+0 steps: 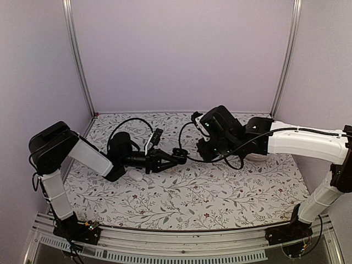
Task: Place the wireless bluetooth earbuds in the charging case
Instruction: Insert the left earbud into the left side groove of the charging case.
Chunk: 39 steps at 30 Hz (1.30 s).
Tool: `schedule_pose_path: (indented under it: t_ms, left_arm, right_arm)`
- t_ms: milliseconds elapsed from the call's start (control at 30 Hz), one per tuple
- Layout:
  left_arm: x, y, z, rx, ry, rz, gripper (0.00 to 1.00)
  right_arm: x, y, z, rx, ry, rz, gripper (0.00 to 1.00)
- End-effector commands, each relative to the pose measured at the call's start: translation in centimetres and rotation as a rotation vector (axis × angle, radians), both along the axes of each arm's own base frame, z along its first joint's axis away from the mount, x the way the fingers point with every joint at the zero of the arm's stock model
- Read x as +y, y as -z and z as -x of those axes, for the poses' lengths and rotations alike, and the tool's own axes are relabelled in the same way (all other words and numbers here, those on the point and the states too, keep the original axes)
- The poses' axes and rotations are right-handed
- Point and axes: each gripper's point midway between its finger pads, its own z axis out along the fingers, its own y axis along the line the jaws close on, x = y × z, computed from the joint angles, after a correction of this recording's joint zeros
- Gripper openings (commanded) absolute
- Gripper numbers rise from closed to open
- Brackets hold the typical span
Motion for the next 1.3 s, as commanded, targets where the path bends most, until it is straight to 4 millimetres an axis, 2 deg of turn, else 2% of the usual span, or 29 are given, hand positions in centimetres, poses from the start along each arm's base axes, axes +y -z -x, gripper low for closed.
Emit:
schedule_pose_path:
  t_ms: [0,167,367,600,833,1267]
  left_arm:
    - [0.0,0.8,0.2,0.097,0.099,-0.047,0.00]
    - [1.2,-1.0,2.2,-0.087,0.138,0.019,0.00]
    - [1.4,-1.3,3.1,-0.194,0.211,0.055,0.00]
    - [0.5,-1.4,2.7,-0.239,0.249,0.028,0.00]
    - [0.1,-2.3,2.8,-0.170,0.307,0.023,0.00]
    - [0.2,-4.0,3.4,-0.052,0.375,0.036,0.00]
  right_arm:
    - [0.8,-3.1,0.7,-0.101,-0.041,-0.007,0.16]
    - [1.3,-4.6,1.5,-0.144,-0.070,-0.022,0.16]
    - [2.0,-6.5,3.0,-0.198,-0.135,-0.041,0.17]
    - [3.1,-6.4,4.6,-0.246,-0.214,-0.010,0.17]
    - [3.9,-6.1,5.4,-0.284,-0.275,0.028,0.18]
    - [5.3,-4.1,6.5,-0.305,-0.346,0.147,0.18]
